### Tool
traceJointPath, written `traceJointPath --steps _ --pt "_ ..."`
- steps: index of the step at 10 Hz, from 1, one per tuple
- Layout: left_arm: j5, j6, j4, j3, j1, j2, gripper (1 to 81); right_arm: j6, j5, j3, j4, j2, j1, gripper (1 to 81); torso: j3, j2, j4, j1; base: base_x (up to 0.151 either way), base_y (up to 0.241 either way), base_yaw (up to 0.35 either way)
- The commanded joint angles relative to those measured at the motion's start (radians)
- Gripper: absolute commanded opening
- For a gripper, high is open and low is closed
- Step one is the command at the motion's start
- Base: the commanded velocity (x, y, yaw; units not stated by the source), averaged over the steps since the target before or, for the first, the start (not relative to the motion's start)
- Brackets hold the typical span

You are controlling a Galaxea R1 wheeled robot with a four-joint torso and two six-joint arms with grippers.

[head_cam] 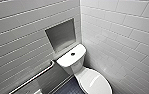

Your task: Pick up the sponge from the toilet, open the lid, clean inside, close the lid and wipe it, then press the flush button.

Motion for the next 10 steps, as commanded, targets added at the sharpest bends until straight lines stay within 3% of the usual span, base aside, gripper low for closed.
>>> traceJointPath --steps 1,4,9,10 --pt "-0.141 0.012 0.110 -0.307 0.242 0.264 1.0 -0.003 -0.094 -0.015 -0.020 0.009 -0.008 1.0 0.023 0.000 0.000 0.000 0.000 0.000 0.000" --pt "-0.141 0.013 0.113 -0.437 0.299 0.346 1.0 -0.003 -0.100 -0.093 -0.018 0.058 -0.015 1.0 0.070 0.000 0.000 0.000 0.000 0.000 0.000" --pt "-0.129 0.012 0.113 -0.627 0.337 0.461 1.0 -0.001 -0.105 -0.151 -0.020 0.100 -0.015 1.0 0.215 -0.003 0.000 -0.003 0.000 0.000 0.000" --pt "-0.120 0.012 0.113 -0.645 0.341 0.475 1.0 -0.001 -0.106 -0.162 -0.020 0.104 -0.015 1.0 0.218 -0.003 0.000 -0.004 0.000 0.000 0.000"
